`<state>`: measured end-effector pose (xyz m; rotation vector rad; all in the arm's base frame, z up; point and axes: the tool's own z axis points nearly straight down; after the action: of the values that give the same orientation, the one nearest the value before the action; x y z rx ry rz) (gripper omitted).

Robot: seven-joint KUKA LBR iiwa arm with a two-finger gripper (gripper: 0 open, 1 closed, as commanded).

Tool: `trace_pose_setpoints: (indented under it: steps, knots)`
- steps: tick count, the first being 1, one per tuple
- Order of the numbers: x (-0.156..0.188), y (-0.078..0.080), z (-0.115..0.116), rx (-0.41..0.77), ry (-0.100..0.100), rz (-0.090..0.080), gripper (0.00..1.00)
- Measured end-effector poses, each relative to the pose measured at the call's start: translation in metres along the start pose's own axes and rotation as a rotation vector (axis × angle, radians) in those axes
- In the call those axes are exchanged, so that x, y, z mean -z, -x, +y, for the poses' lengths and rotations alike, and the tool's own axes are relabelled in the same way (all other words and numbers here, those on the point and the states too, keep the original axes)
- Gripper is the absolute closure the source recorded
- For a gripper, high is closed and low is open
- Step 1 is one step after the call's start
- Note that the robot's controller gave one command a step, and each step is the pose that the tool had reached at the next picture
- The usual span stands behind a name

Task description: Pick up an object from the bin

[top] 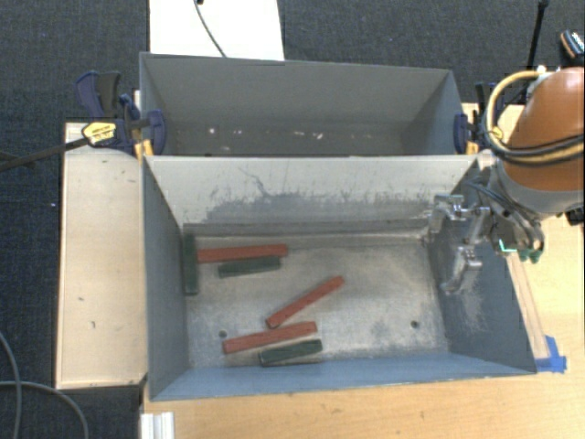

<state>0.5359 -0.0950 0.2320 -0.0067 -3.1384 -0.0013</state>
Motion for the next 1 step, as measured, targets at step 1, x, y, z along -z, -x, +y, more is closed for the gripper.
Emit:
trace_pose_setpoints:
  steps: [1]
  knots:
    - [-0.0553,-0.0151,0.0296,-0.098,0.001,0.0,0.0]
